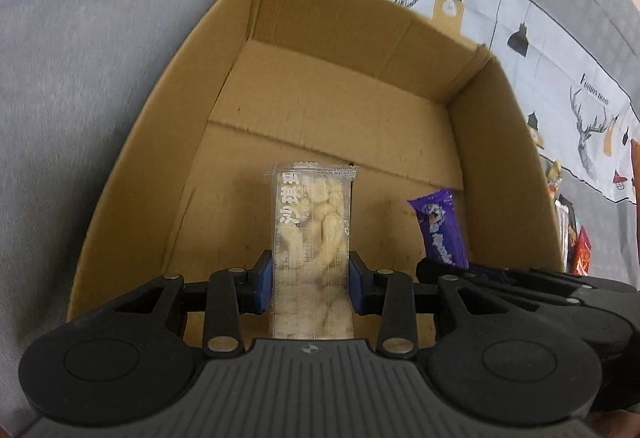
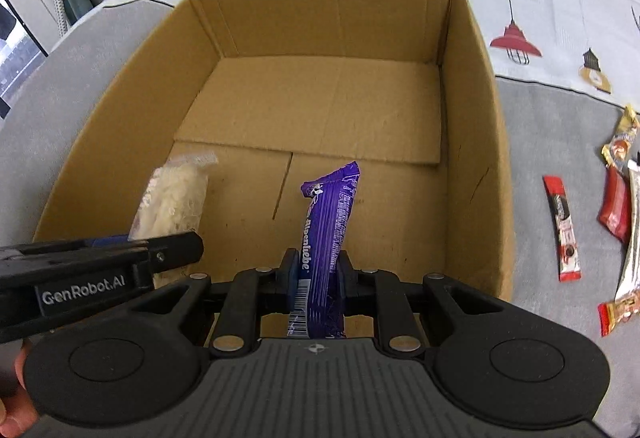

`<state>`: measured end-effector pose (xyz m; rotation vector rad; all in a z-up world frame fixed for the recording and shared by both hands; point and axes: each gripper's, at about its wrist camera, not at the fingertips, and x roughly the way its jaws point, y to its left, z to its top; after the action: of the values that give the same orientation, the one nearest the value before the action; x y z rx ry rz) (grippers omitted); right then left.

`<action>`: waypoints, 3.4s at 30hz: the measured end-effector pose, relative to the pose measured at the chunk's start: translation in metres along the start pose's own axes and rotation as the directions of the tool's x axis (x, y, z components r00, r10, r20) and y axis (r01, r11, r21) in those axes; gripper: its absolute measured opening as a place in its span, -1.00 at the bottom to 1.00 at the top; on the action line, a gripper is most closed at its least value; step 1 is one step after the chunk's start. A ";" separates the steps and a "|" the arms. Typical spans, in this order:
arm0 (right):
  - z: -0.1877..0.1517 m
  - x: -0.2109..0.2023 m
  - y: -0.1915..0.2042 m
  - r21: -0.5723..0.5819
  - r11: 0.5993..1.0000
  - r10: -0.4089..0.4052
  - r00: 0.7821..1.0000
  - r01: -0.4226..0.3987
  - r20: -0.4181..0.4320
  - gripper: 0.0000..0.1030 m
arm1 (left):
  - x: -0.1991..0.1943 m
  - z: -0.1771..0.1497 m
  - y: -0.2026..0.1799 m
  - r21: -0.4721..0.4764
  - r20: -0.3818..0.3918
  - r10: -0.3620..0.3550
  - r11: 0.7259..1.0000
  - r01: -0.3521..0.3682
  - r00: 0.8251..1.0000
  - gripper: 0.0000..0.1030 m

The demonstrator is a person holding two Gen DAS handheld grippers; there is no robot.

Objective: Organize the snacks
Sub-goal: 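Carry both snacks over the cardboard box and open both tools to drop them, then grasp the silver wrapper bar with the left tool while the right tool grasps the red spicy-strip packet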

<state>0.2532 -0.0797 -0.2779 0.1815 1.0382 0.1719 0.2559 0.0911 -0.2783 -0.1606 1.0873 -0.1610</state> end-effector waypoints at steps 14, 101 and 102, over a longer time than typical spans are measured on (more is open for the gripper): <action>-0.006 -0.052 -0.001 0.013 1.000 -0.007 0.991 0.006 0.130 0.97 | -0.075 -0.013 0.016 -0.110 0.129 0.063 0.993 -0.049 0.990 0.99; -0.099 -0.046 -0.370 0.324 0.900 -0.383 0.885 0.292 0.265 -0.06 | 0.136 -0.043 -0.354 0.499 -0.032 -0.217 0.842 0.203 0.976 -0.81; -0.099 -0.048 -0.369 0.335 0.895 -0.391 0.880 0.296 0.268 -0.07 | 0.128 -0.043 -0.351 0.491 -0.028 -0.212 0.848 0.199 0.977 -0.81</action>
<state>0.1644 -0.4422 -0.3713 0.2710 0.7387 -0.3320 0.2585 -0.2806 -0.3354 0.1830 0.9679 -0.6235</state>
